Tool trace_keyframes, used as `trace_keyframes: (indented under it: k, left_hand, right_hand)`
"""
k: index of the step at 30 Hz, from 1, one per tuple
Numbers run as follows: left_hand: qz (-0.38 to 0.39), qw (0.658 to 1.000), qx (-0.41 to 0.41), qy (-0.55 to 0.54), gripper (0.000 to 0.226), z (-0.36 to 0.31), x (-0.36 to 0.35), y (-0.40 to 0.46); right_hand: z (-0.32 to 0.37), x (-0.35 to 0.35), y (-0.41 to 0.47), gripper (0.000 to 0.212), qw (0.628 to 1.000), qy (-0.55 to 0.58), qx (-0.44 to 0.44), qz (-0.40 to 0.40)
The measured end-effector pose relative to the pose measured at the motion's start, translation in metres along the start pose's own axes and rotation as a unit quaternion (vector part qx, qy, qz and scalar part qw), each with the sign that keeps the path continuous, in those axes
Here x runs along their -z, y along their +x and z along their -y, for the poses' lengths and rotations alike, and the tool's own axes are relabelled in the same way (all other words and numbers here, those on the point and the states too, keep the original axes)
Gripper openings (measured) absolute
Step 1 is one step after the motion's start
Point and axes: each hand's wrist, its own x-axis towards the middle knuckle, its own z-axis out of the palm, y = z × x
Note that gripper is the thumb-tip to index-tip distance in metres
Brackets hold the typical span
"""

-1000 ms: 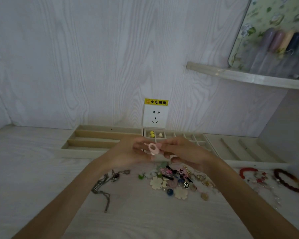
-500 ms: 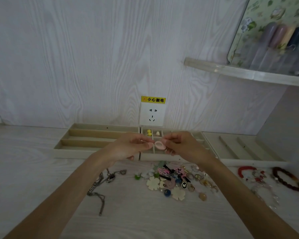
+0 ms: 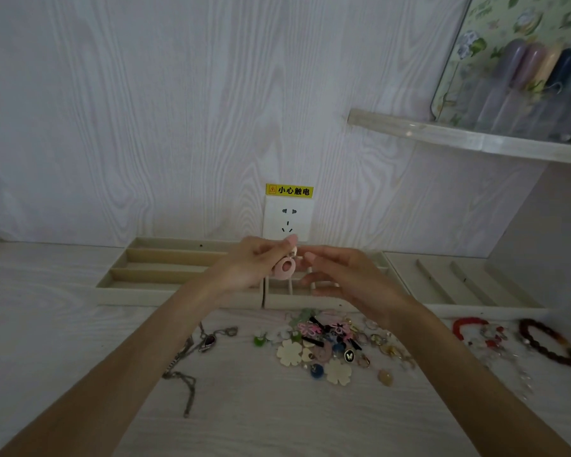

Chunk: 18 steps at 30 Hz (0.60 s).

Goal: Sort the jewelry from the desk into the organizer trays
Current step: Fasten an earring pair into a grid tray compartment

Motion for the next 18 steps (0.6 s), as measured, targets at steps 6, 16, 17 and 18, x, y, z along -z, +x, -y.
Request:
trace_keyframes:
  k: [6,16,17,18]
  left_hand:
    - [0.031,0.956,0.148,-0.250,0.044,-0.008,-0.011,0.003]
    - [0.006,0.928,0.181,-0.326,0.045,-0.005,-0.021,0.026]
    - [-0.008,0.939,0.159,-0.304,0.039,-0.004,-0.019,0.029]
    - [-0.024,0.949,0.136,-0.283,0.033,-0.003,-0.016,0.032]
  right_hand:
    - [0.008,-0.001,0.006,0.024,0.995,0.100,0.013,-0.027]
    - [0.012,-0.004,0.029,0.016,0.983,0.072,0.017,-0.167]
    - [0.013,-0.002,0.031,0.015,0.982,0.059,0.025,-0.178]
    - [0.013,0.000,0.035,0.016,0.981,0.048,0.033,-0.187]
